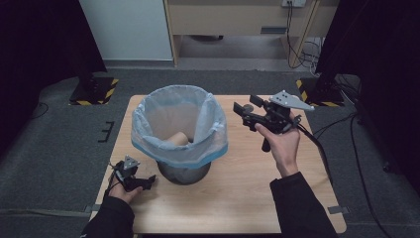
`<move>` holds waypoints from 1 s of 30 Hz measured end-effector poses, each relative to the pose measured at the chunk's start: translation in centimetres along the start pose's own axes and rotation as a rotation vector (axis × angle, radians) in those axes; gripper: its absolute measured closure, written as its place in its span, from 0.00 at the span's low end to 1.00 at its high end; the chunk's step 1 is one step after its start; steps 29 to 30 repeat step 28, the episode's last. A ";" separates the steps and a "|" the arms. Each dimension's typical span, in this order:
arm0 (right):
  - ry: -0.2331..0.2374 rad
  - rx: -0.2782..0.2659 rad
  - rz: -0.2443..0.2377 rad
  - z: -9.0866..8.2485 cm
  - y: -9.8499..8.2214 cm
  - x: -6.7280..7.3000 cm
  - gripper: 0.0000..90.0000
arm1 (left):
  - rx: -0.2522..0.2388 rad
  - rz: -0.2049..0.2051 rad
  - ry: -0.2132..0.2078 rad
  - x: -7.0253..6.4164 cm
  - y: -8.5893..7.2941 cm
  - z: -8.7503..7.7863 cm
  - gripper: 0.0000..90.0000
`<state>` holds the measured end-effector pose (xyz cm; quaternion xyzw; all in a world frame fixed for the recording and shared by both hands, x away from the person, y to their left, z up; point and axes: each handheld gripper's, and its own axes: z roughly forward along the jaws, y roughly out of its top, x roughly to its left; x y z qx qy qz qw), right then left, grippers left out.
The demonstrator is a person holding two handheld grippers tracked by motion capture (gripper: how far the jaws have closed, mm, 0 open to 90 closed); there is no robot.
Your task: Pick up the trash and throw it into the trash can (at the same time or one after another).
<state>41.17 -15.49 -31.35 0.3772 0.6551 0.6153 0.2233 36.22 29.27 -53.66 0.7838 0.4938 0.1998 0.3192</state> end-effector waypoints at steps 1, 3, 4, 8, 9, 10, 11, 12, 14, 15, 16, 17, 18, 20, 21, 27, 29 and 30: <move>-0.011 0.008 0.007 -0.3 -0.5 -0.5 0.32 | 0.000 0.000 0.000 0.0 0.0 0.0 0.00; -0.033 0.028 0.013 -0.8 -1.8 -1.6 0.31 | 0.000 -0.001 0.001 0.0 0.0 0.0 0.00; -0.048 0.041 0.019 -1.2 -2.6 -2.3 0.30 | 0.000 -0.001 0.001 0.0 0.0 0.0 0.00; -0.087 0.096 0.035 -2.2 -5.2 -4.3 0.29 | 0.000 -0.002 0.003 -0.1 0.0 0.0 0.00; -0.099 0.119 0.036 -2.5 -6.0 -4.8 0.29 | 0.000 -0.003 0.002 -0.1 0.0 0.0 0.00; -0.110 0.137 0.038 -2.7 -6.7 -5.3 0.29 | 0.000 -0.003 0.002 -0.1 0.0 0.0 0.00; -0.118 0.155 0.040 -3.0 -7.4 -5.7 0.29 | 0.000 -0.003 0.002 -0.1 0.0 0.0 0.00; -0.124 0.173 0.044 -3.3 -8.2 -6.2 0.29 | -0.001 -0.004 0.001 0.0 0.0 0.0 0.00; -0.137 0.204 0.053 -3.8 -9.9 -7.1 0.28 | -0.001 -0.004 0.001 0.0 0.0 0.0 0.00; -0.141 0.215 0.057 -4.0 -10.5 -7.5 0.28 | -0.001 -0.004 0.002 0.0 0.0 0.0 0.00; -0.151 0.238 0.064 -4.1 -11.6 -8.1 0.28 | -0.001 -0.004 0.002 0.0 0.0 0.0 0.00; -0.153 0.264 0.065 -4.2 -12.2 -8.5 0.27 | -0.001 -0.004 0.001 0.0 0.0 0.0 0.00; -0.160 0.294 0.070 -4.4 -12.9 -9.0 0.26 | -0.001 -0.005 0.000 0.0 0.0 0.0 0.00; -0.190 0.333 0.082 -4.9 -14.7 -10.1 0.26 | -0.001 -0.003 0.000 0.0 0.0 0.0 0.00; -0.204 0.373 0.078 -5.1 -15.5 -10.7 0.25 | -0.001 -0.002 0.000 0.0 0.0 0.0 0.00; -0.286 0.538 0.005 -6.1 -18.2 -13.7 0.19 | 0.000 0.010 -0.014 0.2 0.0 0.0 0.00; -0.294 0.551 0.001 -6.2 -18.5 -13.9 0.18 | 0.000 0.011 -0.015 0.2 0.0 0.0 0.00; -0.294 0.551 0.001 -6.2 -18.5 -13.9 0.18 | 0.000 0.011 -0.015 0.2 0.0 0.0 0.00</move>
